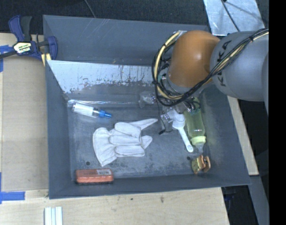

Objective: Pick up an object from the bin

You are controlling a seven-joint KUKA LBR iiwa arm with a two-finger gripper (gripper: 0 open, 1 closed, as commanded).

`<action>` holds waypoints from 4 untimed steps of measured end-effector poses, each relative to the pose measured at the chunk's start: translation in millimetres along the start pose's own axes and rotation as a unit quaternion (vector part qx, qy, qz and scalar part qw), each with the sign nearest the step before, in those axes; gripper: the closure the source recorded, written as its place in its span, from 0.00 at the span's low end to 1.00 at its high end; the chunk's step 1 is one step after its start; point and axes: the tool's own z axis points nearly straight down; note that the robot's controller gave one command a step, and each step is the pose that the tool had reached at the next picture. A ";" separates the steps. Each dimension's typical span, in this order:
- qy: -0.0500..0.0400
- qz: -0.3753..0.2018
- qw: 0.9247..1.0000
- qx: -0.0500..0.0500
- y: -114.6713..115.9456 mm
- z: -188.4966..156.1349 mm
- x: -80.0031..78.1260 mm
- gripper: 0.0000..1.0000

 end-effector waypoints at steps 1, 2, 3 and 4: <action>-0.001 -0.122 0.993 0.001 -2.9 17.0 -2.6 1.00; -0.001 -0.121 0.993 0.001 -2.9 17.0 -2.6 1.00; 0.000 -0.124 0.992 0.002 -1.4 26.2 -5.6 1.00; -0.005 -0.131 0.991 0.004 8.8 28.1 4.5 1.00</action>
Offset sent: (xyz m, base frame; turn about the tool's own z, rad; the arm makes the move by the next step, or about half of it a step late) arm 0.0000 0.0000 0.0000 0.0000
